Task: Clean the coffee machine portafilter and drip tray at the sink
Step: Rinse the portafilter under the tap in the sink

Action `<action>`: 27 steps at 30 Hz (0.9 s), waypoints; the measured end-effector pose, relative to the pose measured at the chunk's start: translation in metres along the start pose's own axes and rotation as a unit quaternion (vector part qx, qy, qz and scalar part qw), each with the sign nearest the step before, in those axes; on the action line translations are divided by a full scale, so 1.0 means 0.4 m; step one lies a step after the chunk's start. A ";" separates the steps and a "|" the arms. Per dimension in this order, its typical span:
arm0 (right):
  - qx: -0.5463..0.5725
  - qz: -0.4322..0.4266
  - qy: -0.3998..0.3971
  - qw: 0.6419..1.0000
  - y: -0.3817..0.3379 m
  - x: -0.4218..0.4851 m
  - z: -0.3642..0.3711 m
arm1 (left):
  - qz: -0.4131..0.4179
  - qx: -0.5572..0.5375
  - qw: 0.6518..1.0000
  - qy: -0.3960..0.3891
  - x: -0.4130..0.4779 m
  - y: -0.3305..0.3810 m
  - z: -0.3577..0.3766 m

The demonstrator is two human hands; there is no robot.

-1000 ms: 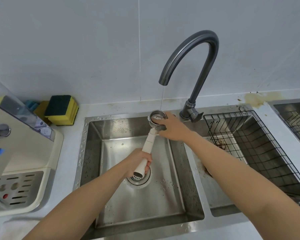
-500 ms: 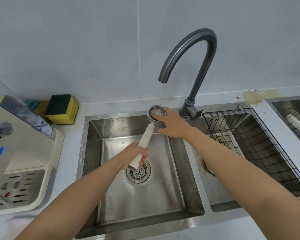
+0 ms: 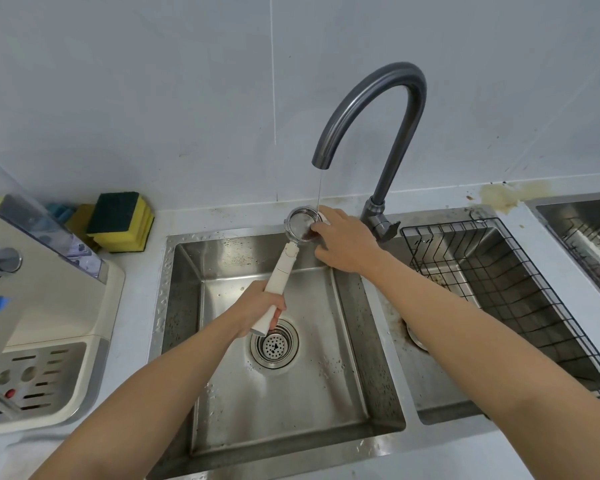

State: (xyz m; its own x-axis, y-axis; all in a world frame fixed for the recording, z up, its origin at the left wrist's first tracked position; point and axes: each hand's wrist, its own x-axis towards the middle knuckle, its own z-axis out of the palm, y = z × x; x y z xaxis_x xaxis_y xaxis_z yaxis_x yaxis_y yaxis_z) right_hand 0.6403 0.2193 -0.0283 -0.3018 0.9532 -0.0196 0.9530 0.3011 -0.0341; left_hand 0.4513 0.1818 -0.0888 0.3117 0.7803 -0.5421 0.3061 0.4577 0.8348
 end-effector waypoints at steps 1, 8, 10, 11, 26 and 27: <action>0.018 -0.003 0.009 1.000 -0.003 0.000 -0.002 | 0.004 -0.003 1.000 0.006 0.001 0.001 0.000; 0.280 0.042 -0.052 0.958 -0.031 0.008 0.002 | 0.012 0.001 0.999 0.032 0.011 -0.005 0.001; 0.280 0.041 -0.061 0.957 -0.032 0.007 0.003 | 0.011 0.001 0.999 0.042 0.014 -0.007 -0.006; 0.256 0.042 -0.060 0.964 -0.027 0.006 0.002 | 0.008 0.000 0.999 0.043 0.015 -0.008 -0.009; -0.034 0.021 -0.045 0.998 0.017 0.011 0.031 | -0.039 0.007 0.999 -0.019 0.018 -0.026 -0.010; -0.003 0.021 -0.039 0.999 0.014 0.010 0.030 | -0.040 0.000 0.999 -0.025 0.019 -0.027 -0.006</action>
State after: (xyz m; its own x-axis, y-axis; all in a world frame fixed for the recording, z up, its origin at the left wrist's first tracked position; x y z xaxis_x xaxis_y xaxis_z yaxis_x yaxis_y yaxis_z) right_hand 0.6442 0.2243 -0.0407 -0.2632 0.9597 -0.0986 0.9647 0.2620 -0.0256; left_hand 0.4482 0.1838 -0.1016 0.3316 0.7190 -0.6108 0.3314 0.5174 0.7889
